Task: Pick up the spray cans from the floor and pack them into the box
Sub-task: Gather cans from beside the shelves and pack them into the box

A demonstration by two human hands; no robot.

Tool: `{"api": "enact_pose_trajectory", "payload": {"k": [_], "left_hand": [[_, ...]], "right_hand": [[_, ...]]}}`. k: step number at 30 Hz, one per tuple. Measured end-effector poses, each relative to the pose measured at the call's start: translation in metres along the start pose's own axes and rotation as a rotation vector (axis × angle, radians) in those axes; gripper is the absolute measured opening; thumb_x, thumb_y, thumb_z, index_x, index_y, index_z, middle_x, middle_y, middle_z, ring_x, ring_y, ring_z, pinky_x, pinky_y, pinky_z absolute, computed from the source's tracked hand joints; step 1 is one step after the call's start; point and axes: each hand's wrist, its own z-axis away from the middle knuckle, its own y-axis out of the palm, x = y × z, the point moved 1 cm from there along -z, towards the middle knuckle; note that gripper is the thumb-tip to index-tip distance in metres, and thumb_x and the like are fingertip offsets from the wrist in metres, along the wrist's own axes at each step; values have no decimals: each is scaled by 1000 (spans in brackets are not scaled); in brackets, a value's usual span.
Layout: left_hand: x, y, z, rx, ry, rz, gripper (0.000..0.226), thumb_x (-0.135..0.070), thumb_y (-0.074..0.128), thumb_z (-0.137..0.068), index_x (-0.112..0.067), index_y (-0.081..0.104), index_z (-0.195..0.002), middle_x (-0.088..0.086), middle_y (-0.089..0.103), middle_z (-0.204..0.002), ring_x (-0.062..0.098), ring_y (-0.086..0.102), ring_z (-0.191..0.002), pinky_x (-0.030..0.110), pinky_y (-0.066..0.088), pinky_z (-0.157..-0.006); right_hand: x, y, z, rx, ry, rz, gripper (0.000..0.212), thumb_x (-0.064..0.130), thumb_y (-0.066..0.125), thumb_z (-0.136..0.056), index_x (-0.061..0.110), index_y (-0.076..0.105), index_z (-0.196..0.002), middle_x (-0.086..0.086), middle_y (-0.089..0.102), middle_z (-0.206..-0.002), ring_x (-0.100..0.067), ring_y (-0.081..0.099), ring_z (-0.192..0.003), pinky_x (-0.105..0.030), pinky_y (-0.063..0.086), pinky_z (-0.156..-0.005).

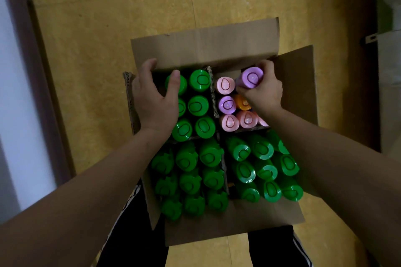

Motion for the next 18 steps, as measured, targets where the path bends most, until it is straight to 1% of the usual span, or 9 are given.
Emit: {"api": "enact_pose_trajectory", "payload": {"k": [2,4,7,10,12,15,18], "left_hand": [[2,1,0,8,-2,-15,51,-45,56,-96,-14,50,-136,-2,53,-126,16,50,-119,30,43,-99],[4,2,2,10,-8,-17,50,-43,57,-97,-15,51,-137,0,56,-128,15,51,-119,26,42,-98],[6,4,6,13,-18,-12,49,-44,58,-96,-16,51,-136,4,58,-128,17,53,-118,32,45,-99],[6,6,10,7,-26,8,49,-45,58,-96,-16,51,-135,4,58,-128,20,53,-119,38,46,-100],[7,6,13,5,-38,17,50,-46,58,-96,-16,51,-135,4,58,-129,20,53,-120,42,46,-101],[7,8,19,19,-49,28,52,-47,57,-95,-15,51,-136,4,58,-130,20,53,-122,45,46,-101],[4,11,24,39,-45,28,53,-46,57,-95,-14,51,-137,5,57,-132,20,52,-124,45,45,-103]], "right_hand": [[-4,4,2,34,8,49,56,35,81,-71,28,50,-116,10,62,-98,-23,64,-99,-41,52,-86],[-7,6,2,32,25,63,51,33,82,-71,26,52,-111,9,61,-96,-23,63,-97,-42,53,-84],[-9,8,-3,8,25,85,49,33,84,-69,24,52,-105,8,58,-95,-19,59,-95,-34,46,-75],[-11,9,-8,9,81,113,53,37,84,-69,27,47,-106,3,53,-100,-18,51,-96,-35,43,-75],[-13,11,-9,57,131,135,57,39,82,-71,27,45,-112,-3,54,-108,-21,50,-101,-37,45,-78],[-16,13,-7,141,197,161,60,46,77,-77,20,50,-125,-9,58,-121,-27,50,-116,-47,50,-92],[-13,12,-2,163,172,147,51,46,70,-85,18,58,-126,-8,64,-118,-29,53,-119,-50,50,-95]]}}
